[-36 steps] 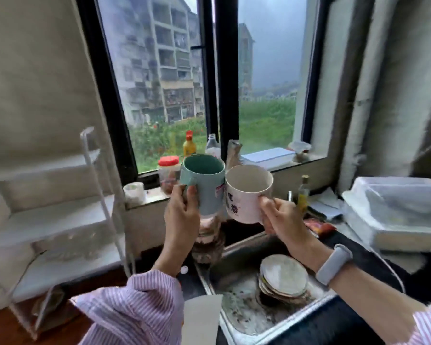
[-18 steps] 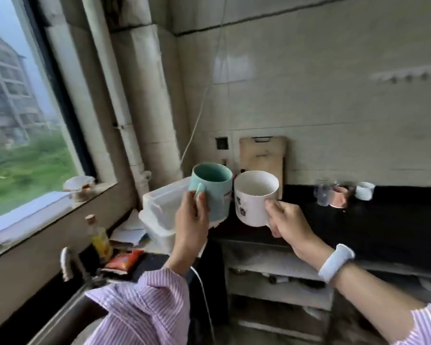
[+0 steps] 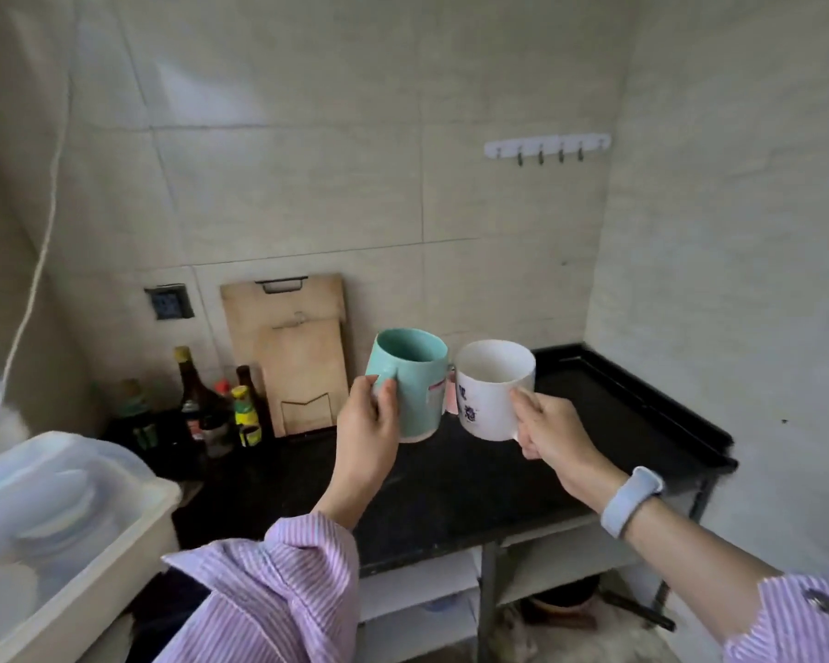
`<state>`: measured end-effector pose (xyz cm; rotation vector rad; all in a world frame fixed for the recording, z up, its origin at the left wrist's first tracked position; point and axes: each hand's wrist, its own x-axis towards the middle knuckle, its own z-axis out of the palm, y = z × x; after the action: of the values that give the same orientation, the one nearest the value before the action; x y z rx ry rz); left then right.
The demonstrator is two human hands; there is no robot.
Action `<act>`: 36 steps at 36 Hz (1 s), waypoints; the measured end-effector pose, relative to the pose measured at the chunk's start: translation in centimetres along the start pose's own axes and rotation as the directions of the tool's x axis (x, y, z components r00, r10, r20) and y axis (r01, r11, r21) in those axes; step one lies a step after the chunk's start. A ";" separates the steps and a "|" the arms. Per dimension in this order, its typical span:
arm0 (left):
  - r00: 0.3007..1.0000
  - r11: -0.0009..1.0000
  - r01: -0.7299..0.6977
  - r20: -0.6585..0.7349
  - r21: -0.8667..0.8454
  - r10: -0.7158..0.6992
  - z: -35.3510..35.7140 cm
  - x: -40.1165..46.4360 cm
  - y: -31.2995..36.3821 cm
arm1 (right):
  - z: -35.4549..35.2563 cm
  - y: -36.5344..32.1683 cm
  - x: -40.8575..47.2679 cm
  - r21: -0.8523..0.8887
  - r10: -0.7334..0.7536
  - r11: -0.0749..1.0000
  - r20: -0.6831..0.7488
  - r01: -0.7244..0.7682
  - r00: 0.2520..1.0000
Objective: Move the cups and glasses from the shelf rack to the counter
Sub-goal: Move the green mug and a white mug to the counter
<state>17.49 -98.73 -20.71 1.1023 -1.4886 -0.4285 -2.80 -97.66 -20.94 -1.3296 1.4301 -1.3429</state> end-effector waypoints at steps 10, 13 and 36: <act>0.985 0.993 0.107 0.141 -0.057 -0.098 11.5 8.3 -7.8 | -2.9 5.9 12.3 -0.043 0.103 0.993 -0.107 -0.109 0.989; 0.969 0.983 0.166 0.197 -0.078 -0.148 15.6 9.5 -10.5 | -4.0 8.5 15.8 -0.069 0.119 0.990 -0.111 -0.127 0.987; 0.705 0.764 0.645 0.412 -0.032 -0.577 45.1 15.5 -29.8 | -13.1 33.5 41.6 -0.116 0.466 0.872 -0.096 -0.475 0.879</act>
<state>-10.27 -140.08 -46.76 1.4205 -1.3327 -1.2910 -29.03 -138.75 -46.38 -0.9327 1.7776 -0.9813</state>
